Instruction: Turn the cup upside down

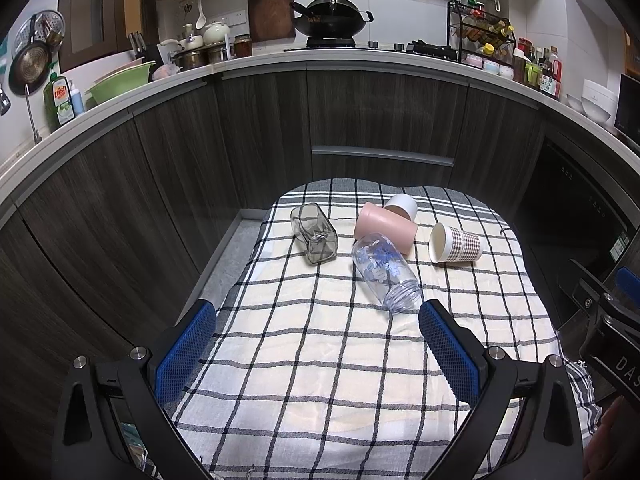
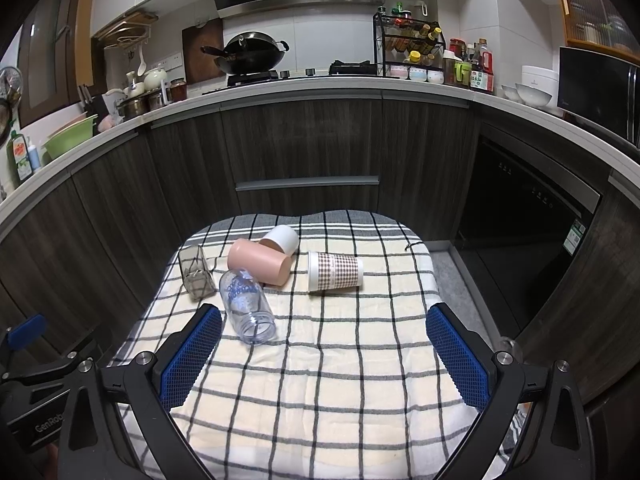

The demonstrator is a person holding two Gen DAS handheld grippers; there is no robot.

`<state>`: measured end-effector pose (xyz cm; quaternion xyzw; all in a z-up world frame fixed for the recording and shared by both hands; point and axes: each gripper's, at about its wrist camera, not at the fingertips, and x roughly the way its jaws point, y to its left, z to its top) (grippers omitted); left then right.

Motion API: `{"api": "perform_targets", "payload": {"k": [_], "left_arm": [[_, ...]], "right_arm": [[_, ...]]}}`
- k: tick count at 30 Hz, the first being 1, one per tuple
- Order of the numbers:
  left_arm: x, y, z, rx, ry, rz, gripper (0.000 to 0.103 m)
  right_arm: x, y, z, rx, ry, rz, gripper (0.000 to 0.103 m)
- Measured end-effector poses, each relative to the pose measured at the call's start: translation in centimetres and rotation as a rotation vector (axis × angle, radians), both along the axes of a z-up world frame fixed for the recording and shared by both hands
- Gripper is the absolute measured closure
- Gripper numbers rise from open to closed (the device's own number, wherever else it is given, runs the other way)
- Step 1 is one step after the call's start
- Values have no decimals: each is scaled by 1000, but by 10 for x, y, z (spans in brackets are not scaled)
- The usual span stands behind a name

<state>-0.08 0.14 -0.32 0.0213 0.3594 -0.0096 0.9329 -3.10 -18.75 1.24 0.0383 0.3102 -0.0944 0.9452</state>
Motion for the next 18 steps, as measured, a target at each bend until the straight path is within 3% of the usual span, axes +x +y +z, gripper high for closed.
{"api": "perform_targets", "payload": {"k": [18], "left_arm": [[0,0,0,1,1,1,0]], "right_arm": [[-1,0,1,2,-1,1,1]]}}
